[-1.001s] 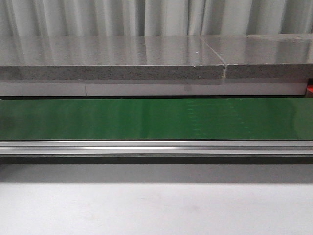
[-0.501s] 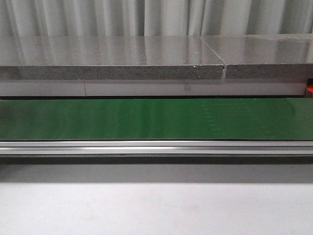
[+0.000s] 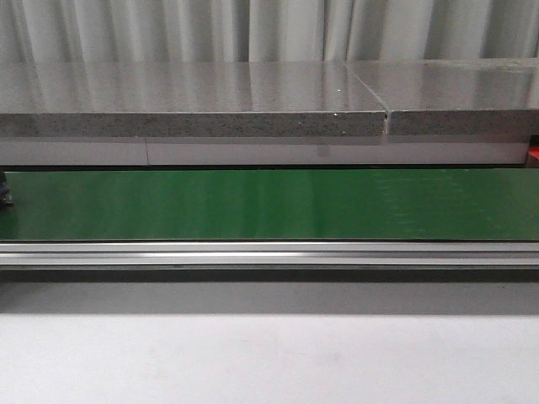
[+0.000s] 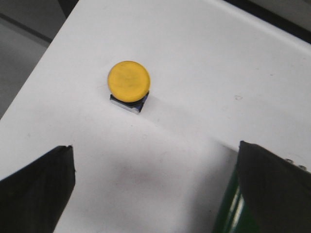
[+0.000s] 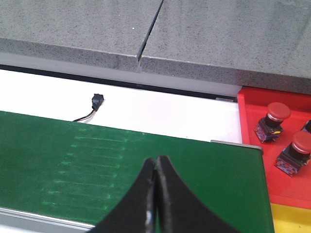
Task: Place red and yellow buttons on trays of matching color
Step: 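Set the red button on the green belt and open the left gripper, then grasp the yellow button with the left gripper and set it on the belt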
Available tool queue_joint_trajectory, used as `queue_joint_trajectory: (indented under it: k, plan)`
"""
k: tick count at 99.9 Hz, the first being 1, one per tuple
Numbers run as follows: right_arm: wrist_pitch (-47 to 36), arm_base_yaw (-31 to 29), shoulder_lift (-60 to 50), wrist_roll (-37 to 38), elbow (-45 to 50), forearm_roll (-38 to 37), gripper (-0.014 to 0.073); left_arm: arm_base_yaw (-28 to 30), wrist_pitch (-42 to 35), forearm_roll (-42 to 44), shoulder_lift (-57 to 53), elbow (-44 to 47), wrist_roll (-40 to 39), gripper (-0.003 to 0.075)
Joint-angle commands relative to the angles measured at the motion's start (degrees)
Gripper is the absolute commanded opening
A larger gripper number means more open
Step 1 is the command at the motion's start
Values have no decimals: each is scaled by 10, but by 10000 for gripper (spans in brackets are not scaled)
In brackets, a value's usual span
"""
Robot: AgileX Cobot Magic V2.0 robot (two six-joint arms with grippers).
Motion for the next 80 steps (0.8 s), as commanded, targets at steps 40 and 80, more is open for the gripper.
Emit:
queue_joint_trajectory:
  k: [40, 80]
  plan:
    - [-37, 1, -1, -6, -14, 4, -67, 22, -101, -17, 96, -35, -4, 660]
    - [-37, 1, -1, -6, -14, 4, -67, 22, -58, -18, 189, -157, -4, 660]
